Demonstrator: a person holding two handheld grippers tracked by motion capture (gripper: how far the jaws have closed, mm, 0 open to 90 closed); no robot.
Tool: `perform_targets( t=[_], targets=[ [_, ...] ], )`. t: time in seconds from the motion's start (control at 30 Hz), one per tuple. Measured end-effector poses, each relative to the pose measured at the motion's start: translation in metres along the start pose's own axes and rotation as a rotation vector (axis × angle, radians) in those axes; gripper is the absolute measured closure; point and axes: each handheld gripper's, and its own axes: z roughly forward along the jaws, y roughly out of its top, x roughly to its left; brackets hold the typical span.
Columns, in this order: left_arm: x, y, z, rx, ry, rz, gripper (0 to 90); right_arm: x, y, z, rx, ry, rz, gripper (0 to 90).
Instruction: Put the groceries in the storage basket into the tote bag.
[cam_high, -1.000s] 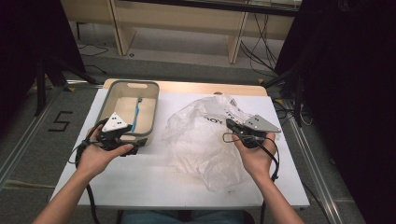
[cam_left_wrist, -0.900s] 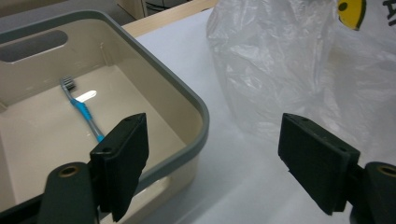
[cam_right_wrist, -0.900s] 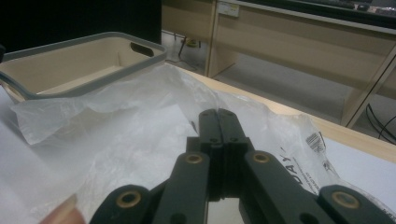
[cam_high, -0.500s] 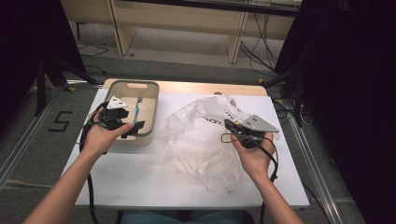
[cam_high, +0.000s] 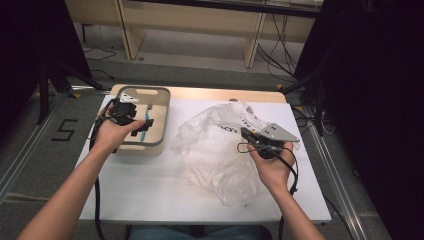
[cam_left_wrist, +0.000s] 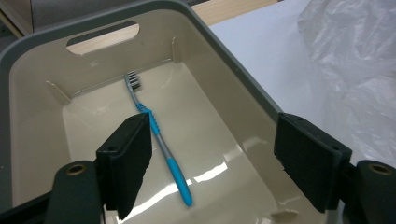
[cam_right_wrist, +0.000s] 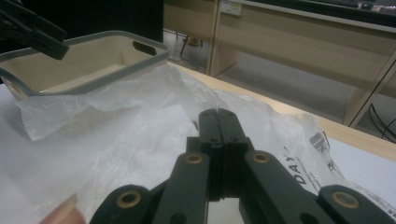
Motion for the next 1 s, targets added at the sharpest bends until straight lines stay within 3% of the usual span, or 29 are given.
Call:
perform_targets(
  t=[0.63,1.0],
  targets=[
    [0.018,0.02,0.044,0.101,0.083,-0.054,30.6,0.0,0.0,0.001,0.003,0.002,0.003,90.0],
    [0.031,0.022,0.068,0.166,0.135,-0.099,32.9,0.002,-0.001,0.002,0.008,0.008,-0.002,90.0]
  ],
)
